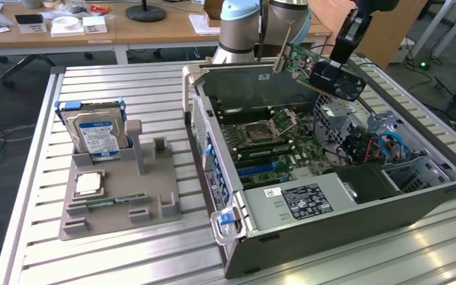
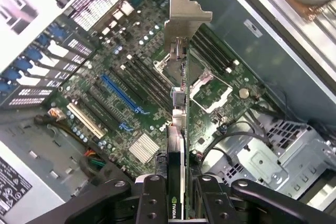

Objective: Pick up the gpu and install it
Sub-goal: 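Insert the gpu into the slot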

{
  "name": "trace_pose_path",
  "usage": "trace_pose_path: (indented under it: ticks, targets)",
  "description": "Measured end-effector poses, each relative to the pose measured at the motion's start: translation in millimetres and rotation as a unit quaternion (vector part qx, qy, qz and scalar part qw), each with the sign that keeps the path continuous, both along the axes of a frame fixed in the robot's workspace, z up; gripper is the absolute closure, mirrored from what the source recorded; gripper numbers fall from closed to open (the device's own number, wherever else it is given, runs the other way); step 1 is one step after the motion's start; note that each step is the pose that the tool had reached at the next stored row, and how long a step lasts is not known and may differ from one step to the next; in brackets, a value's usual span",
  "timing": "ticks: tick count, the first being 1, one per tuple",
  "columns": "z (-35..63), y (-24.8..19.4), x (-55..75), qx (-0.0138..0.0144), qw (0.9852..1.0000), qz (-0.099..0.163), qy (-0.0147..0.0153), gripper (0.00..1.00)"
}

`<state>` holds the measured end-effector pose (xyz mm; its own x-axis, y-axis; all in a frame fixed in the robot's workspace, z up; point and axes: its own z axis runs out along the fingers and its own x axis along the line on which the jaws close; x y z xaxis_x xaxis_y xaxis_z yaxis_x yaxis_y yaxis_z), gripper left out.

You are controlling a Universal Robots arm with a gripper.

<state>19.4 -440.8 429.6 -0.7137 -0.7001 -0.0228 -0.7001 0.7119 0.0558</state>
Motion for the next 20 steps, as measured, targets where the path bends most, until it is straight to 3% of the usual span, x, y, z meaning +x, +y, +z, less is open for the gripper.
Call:
trace_pose_path:
  ticks: [4,9,20]
  targets:
    - [-0.2,0.0,0.0,0.0,0.9995,0.032,0.0,0.74]
    - [-0.4,0.0,0.0,0.0,0.9977,0.067,0.0,0.74]
    - [-0.5,0.0,0.0,0.0,0.9914,0.131,0.0,0.74]
